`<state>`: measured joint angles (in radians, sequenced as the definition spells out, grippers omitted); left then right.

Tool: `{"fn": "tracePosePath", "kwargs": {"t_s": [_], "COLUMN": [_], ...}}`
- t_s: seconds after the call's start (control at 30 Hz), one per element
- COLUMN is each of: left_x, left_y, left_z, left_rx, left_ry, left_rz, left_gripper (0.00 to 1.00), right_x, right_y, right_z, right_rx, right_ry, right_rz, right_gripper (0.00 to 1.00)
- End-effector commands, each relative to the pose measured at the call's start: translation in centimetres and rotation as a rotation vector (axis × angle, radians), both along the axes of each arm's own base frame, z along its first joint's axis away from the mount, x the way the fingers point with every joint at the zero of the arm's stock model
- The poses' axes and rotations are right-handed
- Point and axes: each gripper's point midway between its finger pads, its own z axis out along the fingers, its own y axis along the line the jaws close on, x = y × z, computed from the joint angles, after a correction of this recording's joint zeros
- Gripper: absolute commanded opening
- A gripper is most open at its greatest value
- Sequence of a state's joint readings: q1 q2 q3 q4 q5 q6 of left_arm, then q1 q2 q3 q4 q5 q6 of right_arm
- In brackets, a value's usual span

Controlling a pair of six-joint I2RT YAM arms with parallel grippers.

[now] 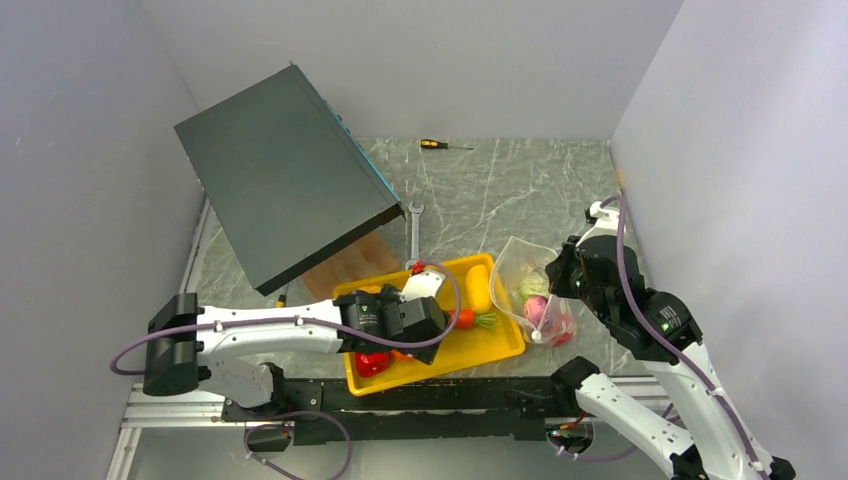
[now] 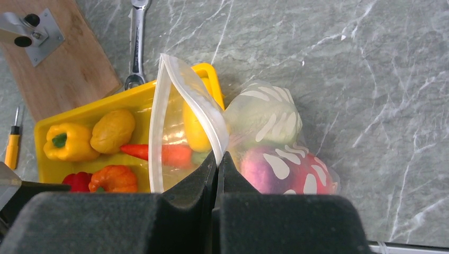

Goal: Place the food in the zip-top bag and seal the zipper
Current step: Pick up the fake vegetable from the bin.

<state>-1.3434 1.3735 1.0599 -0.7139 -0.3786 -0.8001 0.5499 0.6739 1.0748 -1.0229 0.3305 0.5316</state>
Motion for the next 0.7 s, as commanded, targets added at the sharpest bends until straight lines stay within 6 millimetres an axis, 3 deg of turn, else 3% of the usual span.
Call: {"fn": "tracePosePath", "kwargs": {"t_s": [0.0,0.27,0.53,0.67], "left_x": [0.2,-0.7,-2.9,-2.6], "left_y": [6.0,9.4,7.5,8.1], "left_z": [-0.8,-1.5,-3.0,-4.2], "left_rx": [0.156,0.171,0.089,0.162], "left_ry": [-0.059,-0.039,0.04,0.034], "left_rz": [0.097,0.104,-0.08,-0.081], "left_gripper": [1.0,1.0,1.0,1.0], "right_x": [0.8,1.3,1.4,1.5], "right_y": [1.0,1.7,1.9,2.2], "right_z": [0.9,0.7,0.5,0.4], "right_rx": [0.041,0.045,0.052,0.055], "right_ry": [-0.045,-0.029,-0.025,-0.018], "right_rz": [0.018,0.037,0.04,0.046], "right_gripper": [0.0,0.0,0.0,0.0]}}
